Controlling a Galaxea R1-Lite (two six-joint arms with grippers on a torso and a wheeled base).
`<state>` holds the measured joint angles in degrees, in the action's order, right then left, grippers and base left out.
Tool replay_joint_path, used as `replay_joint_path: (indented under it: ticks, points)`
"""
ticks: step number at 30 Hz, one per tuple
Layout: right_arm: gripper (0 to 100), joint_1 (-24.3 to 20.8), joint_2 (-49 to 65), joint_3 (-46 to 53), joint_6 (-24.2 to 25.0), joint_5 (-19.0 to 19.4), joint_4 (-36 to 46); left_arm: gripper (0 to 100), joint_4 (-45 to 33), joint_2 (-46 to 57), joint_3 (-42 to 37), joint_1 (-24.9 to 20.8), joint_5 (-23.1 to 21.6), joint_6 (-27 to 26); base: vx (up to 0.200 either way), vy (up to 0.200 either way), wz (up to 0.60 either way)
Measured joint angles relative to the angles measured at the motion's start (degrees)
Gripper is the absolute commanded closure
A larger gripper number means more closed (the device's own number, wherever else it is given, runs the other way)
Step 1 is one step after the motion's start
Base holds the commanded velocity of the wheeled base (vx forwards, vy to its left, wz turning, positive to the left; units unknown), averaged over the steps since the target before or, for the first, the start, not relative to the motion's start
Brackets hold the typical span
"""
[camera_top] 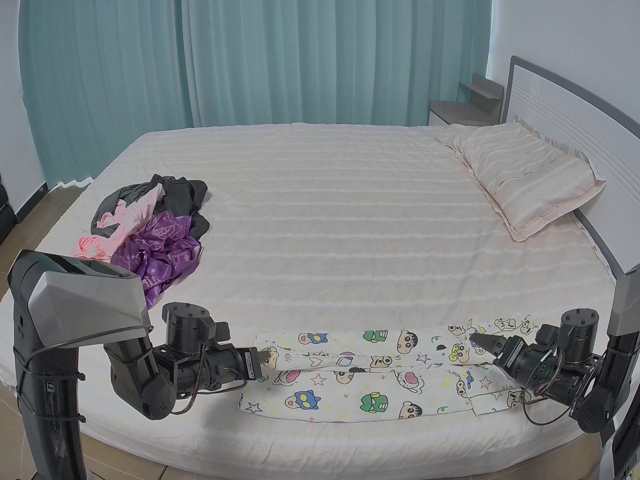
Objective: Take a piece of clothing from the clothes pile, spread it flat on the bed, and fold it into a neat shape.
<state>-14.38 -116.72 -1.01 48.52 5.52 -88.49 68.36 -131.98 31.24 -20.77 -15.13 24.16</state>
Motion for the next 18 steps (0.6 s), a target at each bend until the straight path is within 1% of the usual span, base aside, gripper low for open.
replay_joint_path:
  ticks: [2,11,14,15,18]
  points:
    - [0,0.0,0.0,0.0,0.0,0.0,0.0,100,2.5,0.0,-1.4,-0.2,-0.2,-0.1,0.0,0.0,0.0]
    - [0,0.0,0.0,0.0,0.0,0.0,0.0,100,19.1,-2.5,-9.0,-1.7,-0.5,-0.1,0.0,0.0,0.0]
    - [0,0.0,0.0,0.0,0.0,0.0,0.0,100,20.5,-4.5,-11.4,-1.9,-0.5,-0.2,0.0,0.0,0.0]
    - [0,0.0,0.0,0.0,0.0,0.0,0.0,0,20.5,-5.2,-12.0,-1.9,-0.5,-0.3,0.0,0.0,0.0]
    - [0,0.0,0.0,0.0,0.0,0.0,0.0,0,20.5,-6.3,-13.2,-2.0,-0.5,-0.4,0.0,0.0,0.0]
